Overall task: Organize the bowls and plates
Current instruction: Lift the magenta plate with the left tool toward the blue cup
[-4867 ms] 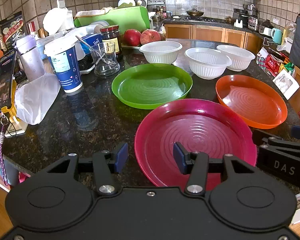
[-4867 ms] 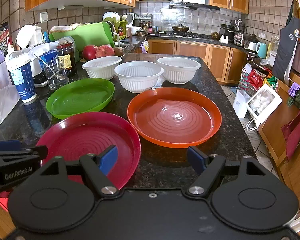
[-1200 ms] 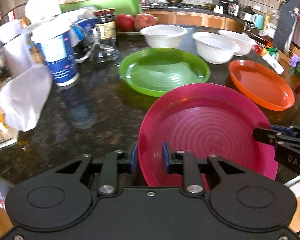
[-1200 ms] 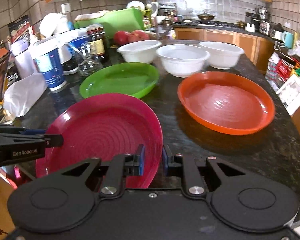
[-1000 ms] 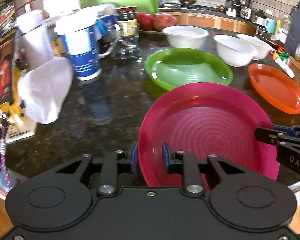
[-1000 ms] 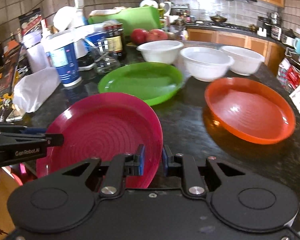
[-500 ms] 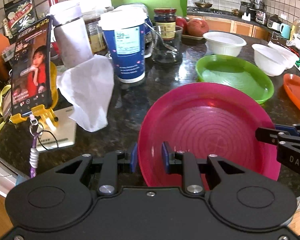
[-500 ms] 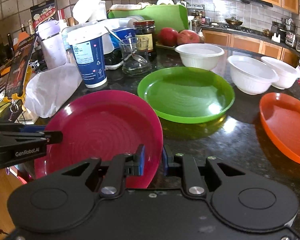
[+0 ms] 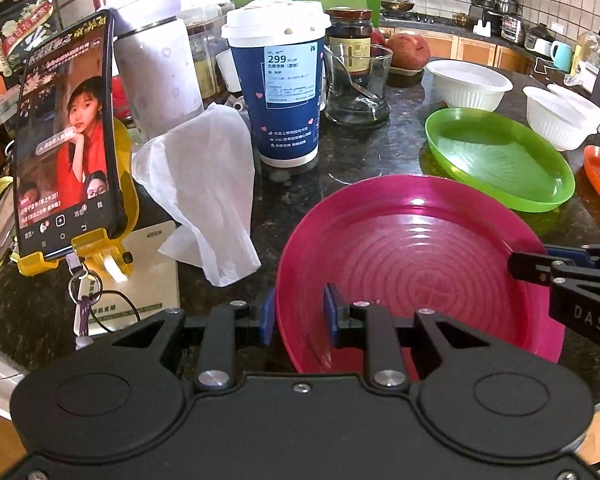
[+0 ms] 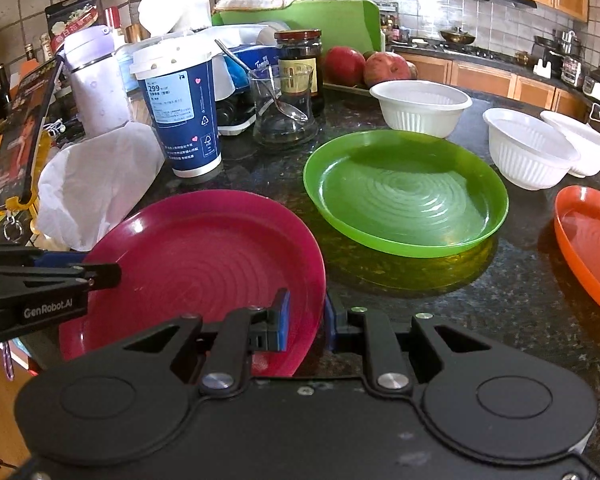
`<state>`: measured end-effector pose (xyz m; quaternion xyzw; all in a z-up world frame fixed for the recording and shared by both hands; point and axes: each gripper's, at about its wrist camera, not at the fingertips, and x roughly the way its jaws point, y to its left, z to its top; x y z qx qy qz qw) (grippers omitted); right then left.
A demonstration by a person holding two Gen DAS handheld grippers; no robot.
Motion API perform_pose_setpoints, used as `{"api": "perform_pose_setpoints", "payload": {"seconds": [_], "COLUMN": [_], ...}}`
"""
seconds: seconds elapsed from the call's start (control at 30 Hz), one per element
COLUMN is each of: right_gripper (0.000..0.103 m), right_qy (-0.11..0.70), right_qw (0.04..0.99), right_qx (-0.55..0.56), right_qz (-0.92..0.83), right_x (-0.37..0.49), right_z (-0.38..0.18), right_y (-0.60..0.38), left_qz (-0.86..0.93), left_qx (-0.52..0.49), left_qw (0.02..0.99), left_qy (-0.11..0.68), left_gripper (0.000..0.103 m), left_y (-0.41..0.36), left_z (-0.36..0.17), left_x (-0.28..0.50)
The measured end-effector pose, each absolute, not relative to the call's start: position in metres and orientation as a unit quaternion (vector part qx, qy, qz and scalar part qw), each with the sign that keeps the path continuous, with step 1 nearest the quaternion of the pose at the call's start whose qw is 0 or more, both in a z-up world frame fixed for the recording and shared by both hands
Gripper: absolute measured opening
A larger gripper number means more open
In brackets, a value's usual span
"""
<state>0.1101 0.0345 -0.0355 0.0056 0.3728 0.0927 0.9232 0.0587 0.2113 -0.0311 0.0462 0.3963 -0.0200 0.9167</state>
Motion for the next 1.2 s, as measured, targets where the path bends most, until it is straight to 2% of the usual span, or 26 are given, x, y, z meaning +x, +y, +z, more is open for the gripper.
{"api": "perform_pose_setpoints", "payload": {"seconds": [0.67, 1.2], "right_gripper": [0.021, 0.021], "right_qy": [0.364, 0.330], "right_qw": [0.929, 0.942], "right_qx": [0.016, 0.053], "right_qz": [0.070, 0.042], "right_x": [0.113, 0.088], "right_z": [-0.029, -0.015], "right_y": [0.034, 0.000], "left_qz": [-0.044, -0.055], "left_qx": [0.048, 0.058], "left_qw": [0.915, 0.931], "left_qy": [0.399, 0.357], "left_gripper": [0.033, 0.033], "left_y": [0.221, 0.200], "left_z": [-0.030, -0.002], "left_x": [0.064, 0.048]}}
